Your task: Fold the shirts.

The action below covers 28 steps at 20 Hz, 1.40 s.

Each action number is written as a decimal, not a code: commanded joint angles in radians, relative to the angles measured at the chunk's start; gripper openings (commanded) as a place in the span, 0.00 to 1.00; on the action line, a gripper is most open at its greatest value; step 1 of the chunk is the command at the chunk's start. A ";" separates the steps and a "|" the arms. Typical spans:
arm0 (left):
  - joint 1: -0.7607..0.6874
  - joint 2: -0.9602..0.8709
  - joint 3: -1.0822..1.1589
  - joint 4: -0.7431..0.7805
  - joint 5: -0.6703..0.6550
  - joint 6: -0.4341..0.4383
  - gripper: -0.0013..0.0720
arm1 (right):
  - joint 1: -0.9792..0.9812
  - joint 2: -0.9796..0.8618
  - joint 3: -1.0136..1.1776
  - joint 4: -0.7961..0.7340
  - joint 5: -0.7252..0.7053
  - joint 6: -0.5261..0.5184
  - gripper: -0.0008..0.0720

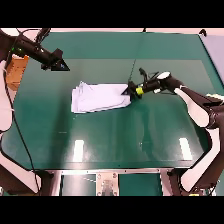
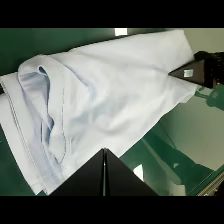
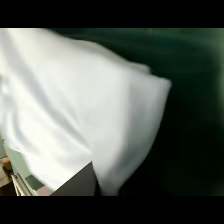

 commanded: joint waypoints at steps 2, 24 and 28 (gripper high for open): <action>0.001 0.000 0.001 0.000 -0.004 -0.001 0.05 | -0.055 0.122 0.207 0.012 0.045 0.035 0.04; 0.000 0.000 -0.018 -0.007 0.003 -0.001 0.05 | -1.170 0.352 0.542 -0.353 0.518 0.382 0.04; 0.000 -0.002 -0.051 -0.007 -0.013 -0.001 0.05 | -1.180 0.406 0.542 -0.605 0.654 0.449 0.04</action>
